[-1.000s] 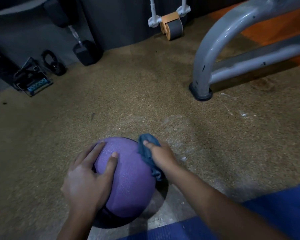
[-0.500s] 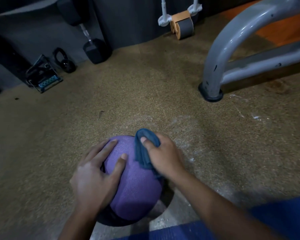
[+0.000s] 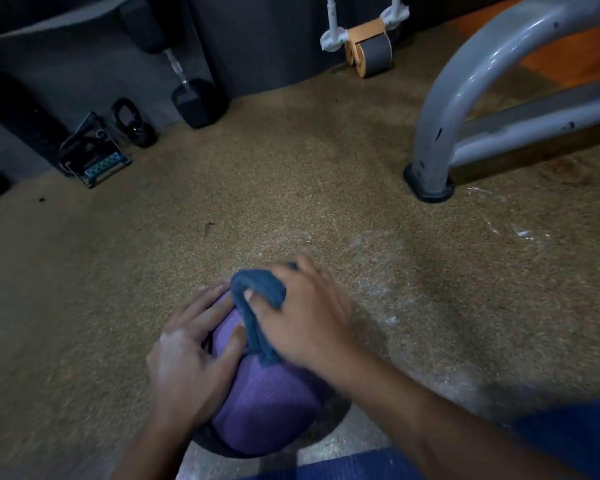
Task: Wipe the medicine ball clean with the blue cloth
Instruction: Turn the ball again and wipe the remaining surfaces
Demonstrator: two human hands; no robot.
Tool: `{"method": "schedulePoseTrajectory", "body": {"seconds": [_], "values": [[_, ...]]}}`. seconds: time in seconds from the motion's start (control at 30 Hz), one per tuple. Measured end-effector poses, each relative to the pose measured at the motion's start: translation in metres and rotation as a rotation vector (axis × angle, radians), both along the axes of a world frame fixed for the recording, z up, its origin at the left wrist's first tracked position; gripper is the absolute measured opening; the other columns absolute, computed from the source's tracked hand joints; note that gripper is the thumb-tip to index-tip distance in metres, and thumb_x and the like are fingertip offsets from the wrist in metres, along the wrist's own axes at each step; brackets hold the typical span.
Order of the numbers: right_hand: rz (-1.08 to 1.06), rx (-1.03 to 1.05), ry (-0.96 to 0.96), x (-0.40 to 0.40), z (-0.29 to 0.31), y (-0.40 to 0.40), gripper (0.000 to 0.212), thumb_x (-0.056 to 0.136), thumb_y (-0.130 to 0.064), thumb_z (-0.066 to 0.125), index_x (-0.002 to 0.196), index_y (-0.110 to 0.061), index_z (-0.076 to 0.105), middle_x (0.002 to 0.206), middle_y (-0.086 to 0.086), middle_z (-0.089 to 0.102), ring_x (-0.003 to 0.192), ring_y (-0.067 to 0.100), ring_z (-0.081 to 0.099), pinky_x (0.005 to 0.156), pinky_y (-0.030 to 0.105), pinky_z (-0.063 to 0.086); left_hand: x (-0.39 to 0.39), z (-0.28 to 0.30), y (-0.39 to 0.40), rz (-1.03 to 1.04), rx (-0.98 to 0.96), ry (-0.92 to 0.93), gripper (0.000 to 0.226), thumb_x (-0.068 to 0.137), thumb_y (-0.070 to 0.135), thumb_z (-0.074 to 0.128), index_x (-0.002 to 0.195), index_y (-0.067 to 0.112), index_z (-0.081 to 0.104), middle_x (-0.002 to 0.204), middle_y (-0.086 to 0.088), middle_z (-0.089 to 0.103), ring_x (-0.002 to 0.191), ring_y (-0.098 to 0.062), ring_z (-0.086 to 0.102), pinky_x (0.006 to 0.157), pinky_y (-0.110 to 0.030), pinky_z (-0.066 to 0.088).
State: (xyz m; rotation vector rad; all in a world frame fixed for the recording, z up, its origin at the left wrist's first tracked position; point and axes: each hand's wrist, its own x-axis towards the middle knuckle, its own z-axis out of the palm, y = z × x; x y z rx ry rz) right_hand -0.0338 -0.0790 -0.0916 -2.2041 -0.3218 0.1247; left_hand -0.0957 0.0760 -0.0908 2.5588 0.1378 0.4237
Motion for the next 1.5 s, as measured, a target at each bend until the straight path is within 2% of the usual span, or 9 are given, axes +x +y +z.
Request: {"method": "schedulePoseTrajectory", "body": {"seconds": [0.13,0.23,0.33,0.57,0.83,1.17,1.23,1.37,1.5], "values": [[-0.022,0.211,0.451,0.067,-0.030,0.004,0.036,0.074,-0.054,0.062,0.096,-0.028,0.071,0.097,-0.005,0.073,0.090,0.020,0.069,0.087,0.036,0.054,0.001,-0.001,-0.002,0.016,-0.015,-0.015,0.042,0.081,0.059,0.056,0.118,0.043,0.066,0.130,0.019,0.061,0.132,-0.006,0.049,0.111,-0.038,0.038],[-0.133,0.448,0.762,0.070,-0.059,-0.008,0.031,0.084,-0.039,0.069,0.106,-0.019,0.070,0.099,0.005,0.073,0.087,0.025,0.070,0.077,0.031,0.056,-0.005,0.000,-0.007,0.067,-0.044,-0.022,0.043,0.078,0.062,0.056,0.117,0.047,0.065,0.130,0.022,0.061,0.131,-0.003,0.049,0.110,-0.033,0.037],[-0.232,0.592,0.996,0.046,-0.081,-0.026,0.034,0.093,-0.041,0.060,0.112,-0.013,0.068,0.089,0.009,0.074,0.073,0.024,0.070,0.061,0.026,0.051,-0.011,0.000,-0.015,0.371,-0.192,0.023,0.073,0.069,0.075,0.049,0.131,0.039,0.059,0.138,0.013,0.058,0.131,-0.012,0.050,0.107,-0.032,0.035],[-0.204,0.734,1.216,0.005,-0.087,-0.042,0.057,0.092,-0.062,0.048,0.097,-0.013,0.076,0.081,0.009,0.077,0.071,0.024,0.069,0.069,0.032,0.055,-0.010,0.007,-0.015,0.515,-0.306,0.173,0.086,0.064,0.084,0.044,0.136,0.038,0.053,0.137,-0.006,0.059,0.128,-0.034,0.050,0.106,-0.045,0.035],[-0.345,0.938,1.127,-0.001,-0.106,-0.053,0.042,0.093,-0.049,0.053,0.075,-0.018,0.075,0.074,0.006,0.072,0.074,0.026,0.063,0.071,0.034,0.044,0.008,0.009,-0.030,0.343,-0.091,0.224,0.091,0.060,0.091,0.038,0.136,0.042,0.048,0.134,0.007,0.060,0.122,-0.025,0.056,0.104,-0.042,0.038],[-0.420,0.748,0.433,0.021,-0.061,-0.081,0.020,0.087,-0.042,0.070,0.105,-0.033,0.069,0.101,-0.007,0.074,0.095,0.015,0.071,0.082,0.035,0.055,0.006,-0.021,-0.035,0.161,-0.593,0.058,0.058,0.070,0.068,0.048,0.125,0.050,0.046,0.114,0.050,0.051,0.110,0.028,0.044,0.088,0.001,0.031],[-0.404,0.703,0.353,0.016,-0.055,-0.080,0.030,0.086,-0.048,0.069,0.113,-0.037,0.063,0.111,-0.015,0.068,0.105,0.010,0.065,0.084,0.029,0.048,0.013,-0.011,-0.043,0.151,-0.486,0.033,0.062,0.071,0.072,0.047,0.128,0.048,0.049,0.121,0.044,0.052,0.115,0.022,0.045,0.097,-0.008,0.034],[-0.365,0.565,0.247,-0.003,-0.058,-0.078,0.100,0.069,-0.078,0.065,0.150,-0.049,0.015,0.147,-0.019,0.036,0.130,0.005,0.043,0.101,0.032,0.037,0.055,0.023,-0.077,0.146,-0.048,0.139,0.085,0.075,0.086,0.028,0.143,0.038,0.045,0.156,0.011,0.036,0.146,-0.015,0.028,0.117,-0.048,0.024],[-0.335,0.532,0.055,-0.024,-0.076,-0.074,0.071,0.076,-0.070,0.058,0.140,-0.056,0.033,0.145,-0.025,0.040,0.132,-0.007,0.041,0.108,0.028,0.040,0.076,0.020,-0.083,0.224,0.141,0.352,0.076,0.080,0.085,0.017,0.137,0.046,0.048,0.151,0.012,0.044,0.141,-0.026,0.037,0.111,-0.058,0.030]]}}
